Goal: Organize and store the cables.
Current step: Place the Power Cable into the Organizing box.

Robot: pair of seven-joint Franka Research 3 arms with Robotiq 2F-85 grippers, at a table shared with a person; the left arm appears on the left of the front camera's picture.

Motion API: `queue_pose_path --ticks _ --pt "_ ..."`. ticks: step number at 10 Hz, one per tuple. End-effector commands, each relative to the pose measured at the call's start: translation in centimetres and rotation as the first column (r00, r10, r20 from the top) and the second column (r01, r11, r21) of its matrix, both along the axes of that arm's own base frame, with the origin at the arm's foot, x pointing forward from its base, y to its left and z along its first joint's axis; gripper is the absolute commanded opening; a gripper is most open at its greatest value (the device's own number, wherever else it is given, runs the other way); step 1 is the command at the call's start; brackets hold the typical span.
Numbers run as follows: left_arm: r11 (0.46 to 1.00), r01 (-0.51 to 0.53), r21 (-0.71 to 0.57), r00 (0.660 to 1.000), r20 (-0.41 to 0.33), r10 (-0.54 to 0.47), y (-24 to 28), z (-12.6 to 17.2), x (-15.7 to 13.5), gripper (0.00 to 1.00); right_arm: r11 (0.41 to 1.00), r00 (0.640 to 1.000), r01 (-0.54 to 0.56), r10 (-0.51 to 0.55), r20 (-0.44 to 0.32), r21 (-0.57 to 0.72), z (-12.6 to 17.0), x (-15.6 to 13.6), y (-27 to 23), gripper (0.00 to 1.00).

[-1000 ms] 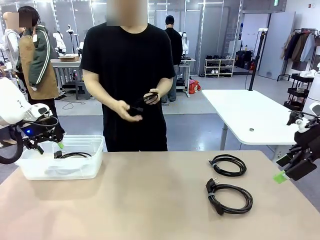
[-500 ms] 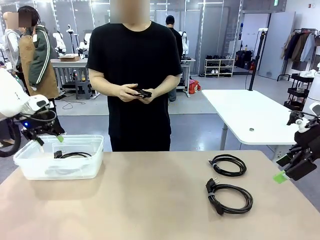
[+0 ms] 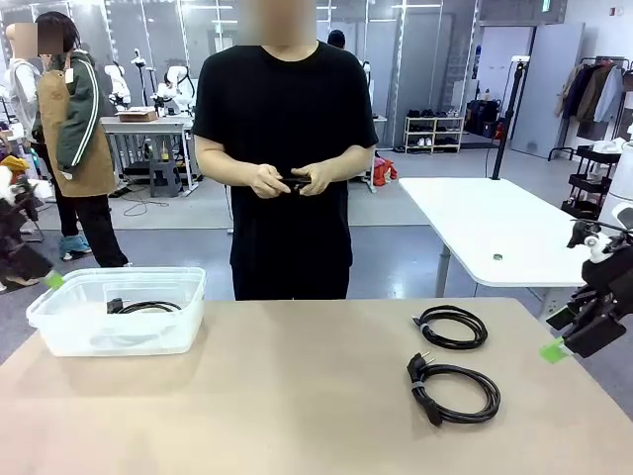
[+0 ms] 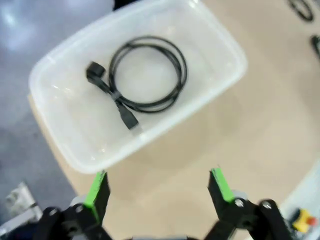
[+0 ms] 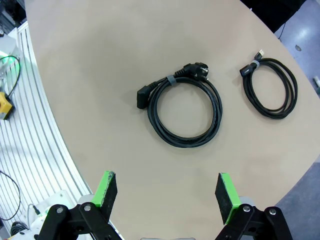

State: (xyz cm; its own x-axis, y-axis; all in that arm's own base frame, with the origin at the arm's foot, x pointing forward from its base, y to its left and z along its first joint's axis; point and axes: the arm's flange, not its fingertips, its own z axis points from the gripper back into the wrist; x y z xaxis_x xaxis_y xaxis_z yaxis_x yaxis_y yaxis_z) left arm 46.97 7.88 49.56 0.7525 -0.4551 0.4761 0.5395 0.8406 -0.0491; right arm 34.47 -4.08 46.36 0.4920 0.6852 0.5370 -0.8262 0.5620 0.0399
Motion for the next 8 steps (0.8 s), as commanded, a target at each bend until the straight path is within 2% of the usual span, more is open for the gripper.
queue_pose_path --ticks 1,4,6,7,8 --pt "0.989 0.142 -0.030 0.989 0.050 -0.140 1.2 -1.1 -3.9 1.00 1.000 1.000 -0.010 0.010 0.004 0.012 0.0 0.1 -0.1 1.00" --pt "0.944 0.320 -0.076 0.945 0.097 -0.312 2.5 -3.9 -9.3 1.00 1.000 1.000 -0.010 0.010 0.004 0.012 0.0 0.1 -0.1 1.00" --pt "0.913 0.409 -0.001 0.898 0.178 -0.402 2.4 -4.8 -10.8 1.00 1.000 1.000 -0.010 0.010 0.004 0.012 0.0 0.1 -0.1 1.00" --pt "0.922 0.386 -0.018 0.910 0.167 -0.378 2.1 -4.6 -10.6 1.00 1.000 1.000 -0.010 0.010 0.004 0.012 0.0 0.1 -0.1 1.00" --pt "0.930 0.367 -0.024 0.924 0.125 -0.362 2.5 -4.7 -10.4 1.00 1.000 1.000 -0.010 0.010 0.004 0.012 0.0 0.1 -0.1 1.00"
